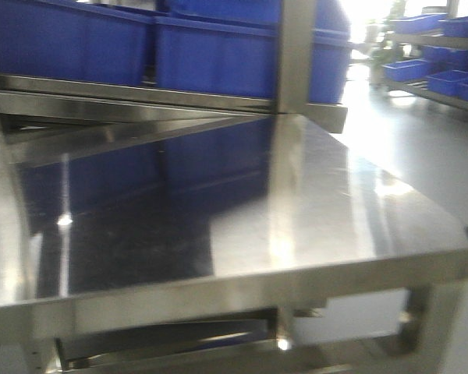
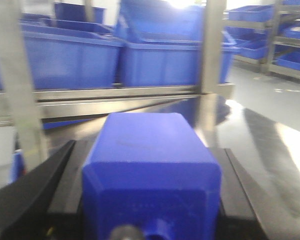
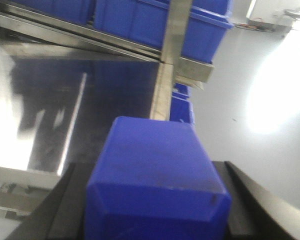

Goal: Pick and sort blue part to right shelf
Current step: 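Drive the base away from the table holding both blue parts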

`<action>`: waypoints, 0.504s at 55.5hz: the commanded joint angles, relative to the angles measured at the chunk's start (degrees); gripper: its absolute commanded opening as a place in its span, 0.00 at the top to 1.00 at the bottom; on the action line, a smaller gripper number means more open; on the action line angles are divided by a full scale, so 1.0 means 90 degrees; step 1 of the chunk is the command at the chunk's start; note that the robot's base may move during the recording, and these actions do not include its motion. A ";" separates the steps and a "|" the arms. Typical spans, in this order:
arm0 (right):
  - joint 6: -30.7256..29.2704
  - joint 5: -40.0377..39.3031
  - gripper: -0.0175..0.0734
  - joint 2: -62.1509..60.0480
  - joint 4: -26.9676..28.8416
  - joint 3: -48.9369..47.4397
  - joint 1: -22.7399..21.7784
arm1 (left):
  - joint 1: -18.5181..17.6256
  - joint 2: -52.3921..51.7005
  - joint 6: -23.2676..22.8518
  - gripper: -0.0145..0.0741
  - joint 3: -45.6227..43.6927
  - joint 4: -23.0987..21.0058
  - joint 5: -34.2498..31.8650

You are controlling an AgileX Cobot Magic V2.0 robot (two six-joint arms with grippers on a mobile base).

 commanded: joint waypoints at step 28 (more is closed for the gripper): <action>0.0012 -0.0585 0.59 0.0146 -0.0020 -0.0181 -0.0040 | -0.0041 -0.0062 -0.0054 0.54 -0.0165 0.0046 -0.0601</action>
